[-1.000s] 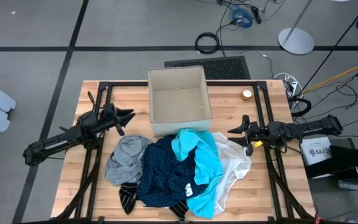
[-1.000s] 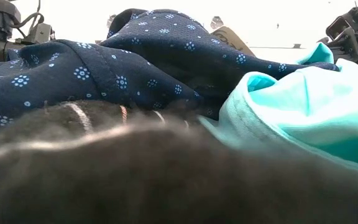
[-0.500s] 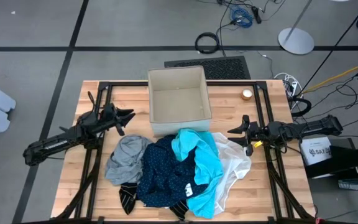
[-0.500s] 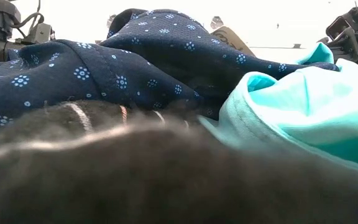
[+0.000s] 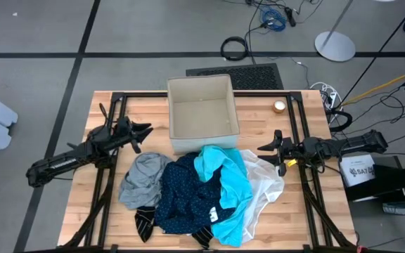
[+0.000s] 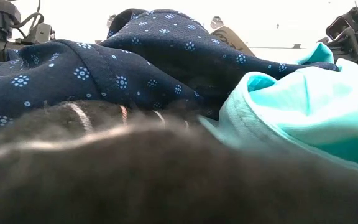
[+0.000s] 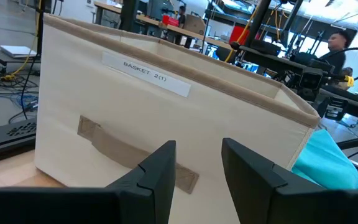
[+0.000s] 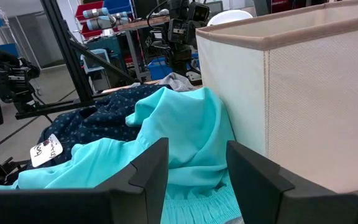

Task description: Sort clothes

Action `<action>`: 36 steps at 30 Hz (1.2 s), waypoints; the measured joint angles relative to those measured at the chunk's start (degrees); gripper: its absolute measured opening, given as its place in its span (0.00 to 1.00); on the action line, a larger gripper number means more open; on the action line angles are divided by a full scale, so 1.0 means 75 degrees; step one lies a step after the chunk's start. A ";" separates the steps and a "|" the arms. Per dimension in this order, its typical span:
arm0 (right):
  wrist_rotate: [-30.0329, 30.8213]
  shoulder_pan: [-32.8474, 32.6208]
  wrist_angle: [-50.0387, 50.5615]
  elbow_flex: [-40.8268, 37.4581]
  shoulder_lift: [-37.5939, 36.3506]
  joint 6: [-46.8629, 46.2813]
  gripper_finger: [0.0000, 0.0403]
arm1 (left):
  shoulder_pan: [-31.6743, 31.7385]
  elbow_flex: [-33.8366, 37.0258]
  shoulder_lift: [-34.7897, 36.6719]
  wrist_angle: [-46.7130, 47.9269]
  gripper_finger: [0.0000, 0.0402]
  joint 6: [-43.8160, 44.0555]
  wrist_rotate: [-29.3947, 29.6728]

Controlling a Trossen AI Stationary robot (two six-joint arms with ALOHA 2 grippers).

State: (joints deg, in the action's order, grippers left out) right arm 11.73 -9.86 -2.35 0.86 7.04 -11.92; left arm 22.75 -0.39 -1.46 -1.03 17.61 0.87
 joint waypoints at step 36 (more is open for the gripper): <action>0.0096 0.0013 -0.0007 0.0000 0.0001 0.0508 0.37 | 0.0000 0.0000 -0.0001 -0.0001 0.34 -0.0001 0.0001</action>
State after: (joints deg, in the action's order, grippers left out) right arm 12.45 -9.76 -2.40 0.86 7.05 -8.11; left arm 22.75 -0.38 -1.46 -1.04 17.60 0.87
